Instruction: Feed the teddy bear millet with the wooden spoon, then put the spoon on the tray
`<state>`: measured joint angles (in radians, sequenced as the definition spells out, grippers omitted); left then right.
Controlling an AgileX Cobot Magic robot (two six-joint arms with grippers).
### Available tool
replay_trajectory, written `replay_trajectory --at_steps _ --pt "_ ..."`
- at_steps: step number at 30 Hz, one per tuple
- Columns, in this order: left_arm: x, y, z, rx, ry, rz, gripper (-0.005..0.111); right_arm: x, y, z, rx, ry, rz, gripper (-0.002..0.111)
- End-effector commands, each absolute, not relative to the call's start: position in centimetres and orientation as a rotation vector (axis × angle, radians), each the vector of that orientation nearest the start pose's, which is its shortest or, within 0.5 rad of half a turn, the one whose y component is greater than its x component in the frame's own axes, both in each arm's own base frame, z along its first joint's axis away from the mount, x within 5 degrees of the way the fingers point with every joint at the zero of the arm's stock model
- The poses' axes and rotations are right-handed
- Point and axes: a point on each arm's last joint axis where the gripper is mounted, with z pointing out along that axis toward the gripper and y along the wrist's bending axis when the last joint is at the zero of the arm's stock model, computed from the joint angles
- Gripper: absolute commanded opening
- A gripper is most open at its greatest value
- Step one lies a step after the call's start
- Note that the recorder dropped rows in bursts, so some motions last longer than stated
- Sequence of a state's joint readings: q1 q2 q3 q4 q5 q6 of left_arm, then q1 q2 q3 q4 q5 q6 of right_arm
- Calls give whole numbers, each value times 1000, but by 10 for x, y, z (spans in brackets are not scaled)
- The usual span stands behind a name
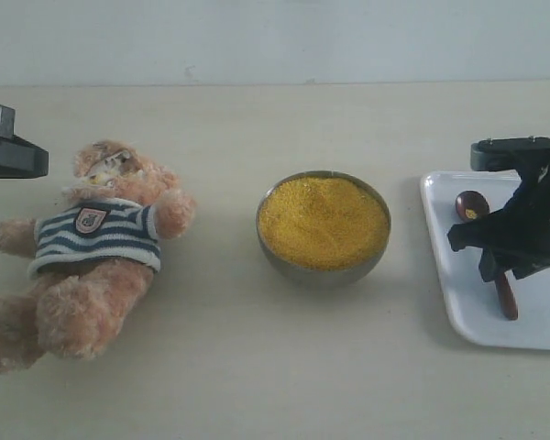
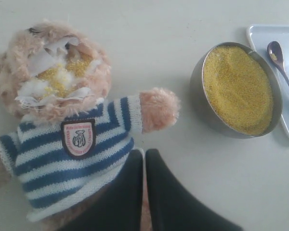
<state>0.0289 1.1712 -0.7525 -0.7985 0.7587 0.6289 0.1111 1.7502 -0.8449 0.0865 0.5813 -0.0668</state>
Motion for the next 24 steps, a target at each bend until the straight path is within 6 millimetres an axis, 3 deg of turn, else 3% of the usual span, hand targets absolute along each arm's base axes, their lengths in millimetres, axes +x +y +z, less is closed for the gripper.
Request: replay_trajectory --at_steps 1,13,16,17,20,24 --pt "219 -38 273 149 2421 -634 4 290 36 130 -149 2961 79 37" --pt "219 -38 273 149 2421 -634 4 292 36 124 -124 2963 78 36" --pt "219 -38 276 145 2403 -621 4 294 36 137 -115 2902 81 36" --pt "217 -37 278 145 2389 -614 4 294 36 143 -104 2877 84 32" --pt "200 -36 290 177 2299 -562 4 291 35 170 -110 2781 90 0" --pt "172 -33 297 154 2174 -477 4 272 33 194 -50 2566 120 0"
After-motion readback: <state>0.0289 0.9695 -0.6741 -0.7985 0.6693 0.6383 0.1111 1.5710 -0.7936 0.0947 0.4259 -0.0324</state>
